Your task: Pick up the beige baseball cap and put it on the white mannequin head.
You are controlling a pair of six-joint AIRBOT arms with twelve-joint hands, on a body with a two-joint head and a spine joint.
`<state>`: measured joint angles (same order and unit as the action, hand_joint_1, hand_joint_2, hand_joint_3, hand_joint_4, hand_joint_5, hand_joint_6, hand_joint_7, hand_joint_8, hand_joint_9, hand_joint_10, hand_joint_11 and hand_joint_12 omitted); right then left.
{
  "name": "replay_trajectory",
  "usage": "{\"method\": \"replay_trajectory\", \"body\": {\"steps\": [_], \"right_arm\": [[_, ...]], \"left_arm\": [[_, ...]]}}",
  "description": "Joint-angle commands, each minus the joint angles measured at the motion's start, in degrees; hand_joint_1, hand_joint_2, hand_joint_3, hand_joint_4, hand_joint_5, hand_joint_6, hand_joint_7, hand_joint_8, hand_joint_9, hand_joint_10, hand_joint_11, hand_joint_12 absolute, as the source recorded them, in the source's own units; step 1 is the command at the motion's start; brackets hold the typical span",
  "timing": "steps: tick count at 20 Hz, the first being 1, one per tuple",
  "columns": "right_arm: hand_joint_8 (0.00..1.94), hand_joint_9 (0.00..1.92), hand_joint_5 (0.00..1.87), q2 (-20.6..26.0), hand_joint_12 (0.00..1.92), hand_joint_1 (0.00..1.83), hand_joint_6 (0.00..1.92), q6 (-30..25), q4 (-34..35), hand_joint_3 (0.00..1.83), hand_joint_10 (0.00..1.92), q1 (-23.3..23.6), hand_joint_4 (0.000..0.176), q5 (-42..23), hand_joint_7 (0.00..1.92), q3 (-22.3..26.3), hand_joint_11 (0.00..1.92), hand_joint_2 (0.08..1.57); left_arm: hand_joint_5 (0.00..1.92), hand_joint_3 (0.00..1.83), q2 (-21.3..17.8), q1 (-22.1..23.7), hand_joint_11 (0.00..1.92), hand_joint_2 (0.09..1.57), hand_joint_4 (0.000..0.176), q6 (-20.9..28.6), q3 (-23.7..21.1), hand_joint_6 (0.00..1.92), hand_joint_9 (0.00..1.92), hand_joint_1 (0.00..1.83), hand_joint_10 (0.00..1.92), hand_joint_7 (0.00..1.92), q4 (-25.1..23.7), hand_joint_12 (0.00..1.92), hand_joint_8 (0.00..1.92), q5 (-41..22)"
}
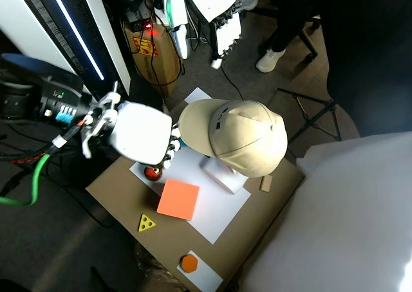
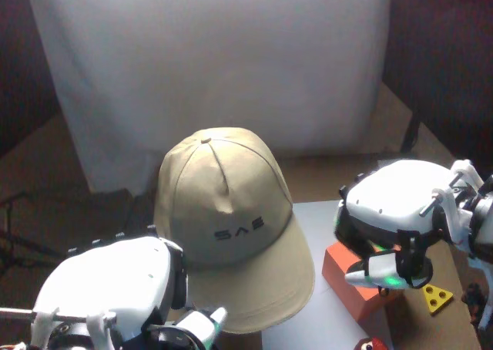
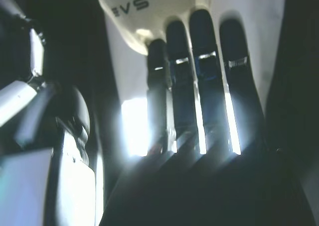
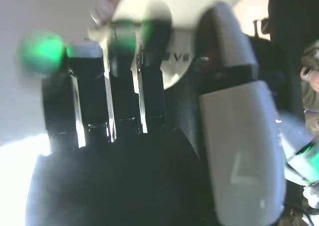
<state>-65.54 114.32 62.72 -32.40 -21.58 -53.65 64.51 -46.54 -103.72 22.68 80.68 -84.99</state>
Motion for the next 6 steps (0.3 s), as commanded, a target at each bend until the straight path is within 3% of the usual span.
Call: {"method": "replay_trajectory", "body": {"steps": [1, 2, 3, 6], "right_arm": [[1.94, 1.73, 1.24, -0.2, 1.92, 0.75, 1.92, 0.4, -0.3, 0.00, 1.92, -0.2, 0.000, -4.1, 1.39, 0.1, 1.92, 1.22], [1.94, 1.80, 1.34, -0.7, 1.92, 0.70, 1.92, 1.6, 0.2, 0.00, 1.92, -1.0, 0.130, -6.5, 1.50, 0.1, 1.92, 1.28], [1.94, 1.81, 1.40, -1.1, 1.92, 0.68, 1.92, 3.3, 1.6, 0.02, 1.92, -1.2, 0.167, -7.4, 1.57, 0.1, 1.92, 1.33], [1.94, 1.81, 1.43, -1.1, 1.92, 0.71, 1.92, 4.2, 3.4, 0.03, 1.92, -0.5, 0.176, -7.2, 1.60, 0.1, 1.92, 1.40]], "left_arm": [[1.07, 0.00, 0.0, 0.9, 1.30, 1.14, 0.000, 0.1, -0.2, 1.92, 1.21, 0.82, 1.92, 1.18, -4.2, 1.92, 1.92, -3.8], [1.21, 0.00, 0.0, 1.4, 1.40, 1.15, 0.000, 0.1, -0.4, 1.92, 1.34, 0.81, 1.92, 1.32, -4.0, 1.92, 1.92, -3.8], [1.30, 0.01, 0.0, 1.8, 1.49, 1.19, 0.000, 0.1, -0.5, 1.92, 1.45, 0.77, 1.92, 1.41, -3.9, 1.92, 1.92, -3.8], [1.32, 0.01, 0.0, 2.5, 1.57, 1.23, 0.000, 0.1, -1.2, 1.92, 1.47, 0.73, 1.92, 1.45, -3.9, 1.92, 1.92, -3.8]]}}
